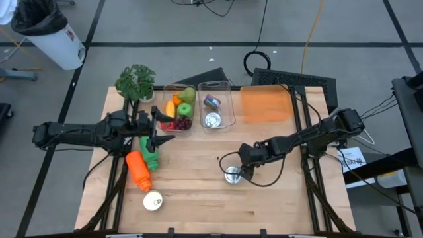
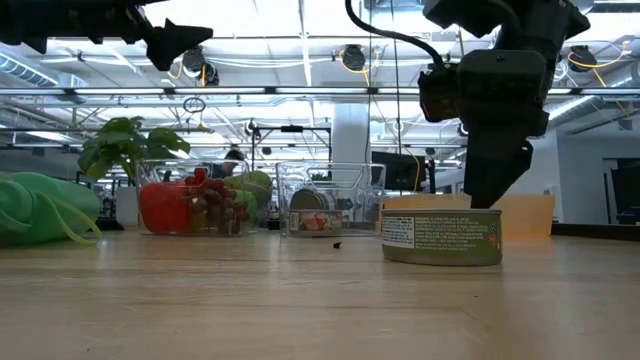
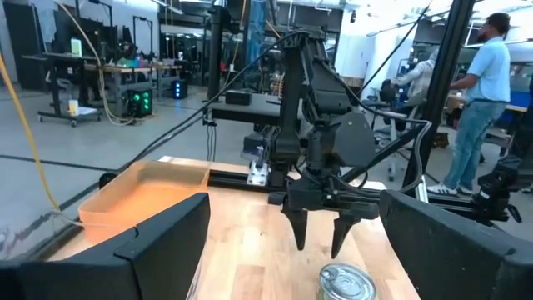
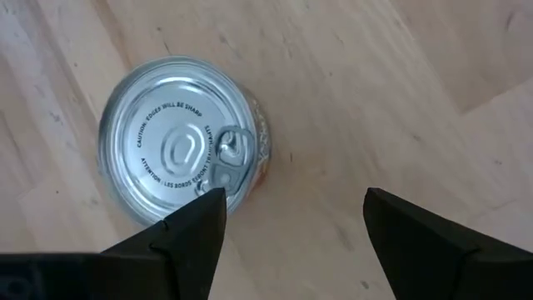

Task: Pick & Place Food Item
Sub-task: Put the green tuna can into the right transparent bin

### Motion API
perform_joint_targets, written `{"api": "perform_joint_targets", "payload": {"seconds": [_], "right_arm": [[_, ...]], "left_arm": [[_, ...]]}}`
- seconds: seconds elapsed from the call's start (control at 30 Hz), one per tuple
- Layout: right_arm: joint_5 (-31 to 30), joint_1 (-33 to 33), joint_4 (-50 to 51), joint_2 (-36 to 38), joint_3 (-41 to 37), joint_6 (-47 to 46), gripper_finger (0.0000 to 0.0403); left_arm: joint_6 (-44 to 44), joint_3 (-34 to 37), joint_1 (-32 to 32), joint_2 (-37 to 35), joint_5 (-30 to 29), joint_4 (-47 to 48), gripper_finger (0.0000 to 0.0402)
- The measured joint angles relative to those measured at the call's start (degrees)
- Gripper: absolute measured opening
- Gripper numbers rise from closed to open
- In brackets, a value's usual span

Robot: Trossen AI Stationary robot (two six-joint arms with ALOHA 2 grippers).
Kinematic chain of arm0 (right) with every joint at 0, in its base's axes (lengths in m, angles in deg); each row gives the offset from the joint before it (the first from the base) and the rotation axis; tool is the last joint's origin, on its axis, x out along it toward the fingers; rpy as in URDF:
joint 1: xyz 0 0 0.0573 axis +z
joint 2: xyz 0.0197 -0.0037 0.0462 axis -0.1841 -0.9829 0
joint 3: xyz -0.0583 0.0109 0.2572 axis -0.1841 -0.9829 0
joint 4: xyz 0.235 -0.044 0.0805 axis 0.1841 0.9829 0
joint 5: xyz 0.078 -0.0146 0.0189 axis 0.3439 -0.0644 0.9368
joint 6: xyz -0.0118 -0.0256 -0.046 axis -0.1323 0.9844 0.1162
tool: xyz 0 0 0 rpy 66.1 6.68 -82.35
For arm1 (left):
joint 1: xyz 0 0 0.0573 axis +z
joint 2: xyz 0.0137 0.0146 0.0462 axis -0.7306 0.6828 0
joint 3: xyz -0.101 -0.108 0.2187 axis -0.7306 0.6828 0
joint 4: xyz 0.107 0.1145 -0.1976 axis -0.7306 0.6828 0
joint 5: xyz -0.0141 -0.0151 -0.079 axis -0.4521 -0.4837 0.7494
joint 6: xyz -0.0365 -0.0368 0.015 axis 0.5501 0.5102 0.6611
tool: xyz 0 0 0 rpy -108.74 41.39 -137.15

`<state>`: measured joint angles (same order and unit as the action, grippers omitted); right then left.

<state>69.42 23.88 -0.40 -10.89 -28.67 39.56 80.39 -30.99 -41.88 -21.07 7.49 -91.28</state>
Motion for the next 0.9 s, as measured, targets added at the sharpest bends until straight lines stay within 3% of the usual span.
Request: {"api": "perform_joint_targets", "payload": {"seconds": [0.4, 0.73, 0.9], "right_arm": [[-0.23, 1.74, -0.78, -1.66, 0.04, -2.9, 0.0267], [-2.91, 0.95, 5.77, -1.73, 0.02, -6.1, 0.0259], [-0.66, 0.99, 1.3, -1.28, 0.02, -5.77, 0.025]], "left_arm": [[-0.05, 0.0, 0.0, 0.0, 0.0, 0.66, 0.0361], [-0.02, 0.0, 0.0, 0.0, 0.0, 2.05, 0.0361], [-0.09, 0.0, 0.0, 0.0, 0.0, 2.03, 0.0361]]}}
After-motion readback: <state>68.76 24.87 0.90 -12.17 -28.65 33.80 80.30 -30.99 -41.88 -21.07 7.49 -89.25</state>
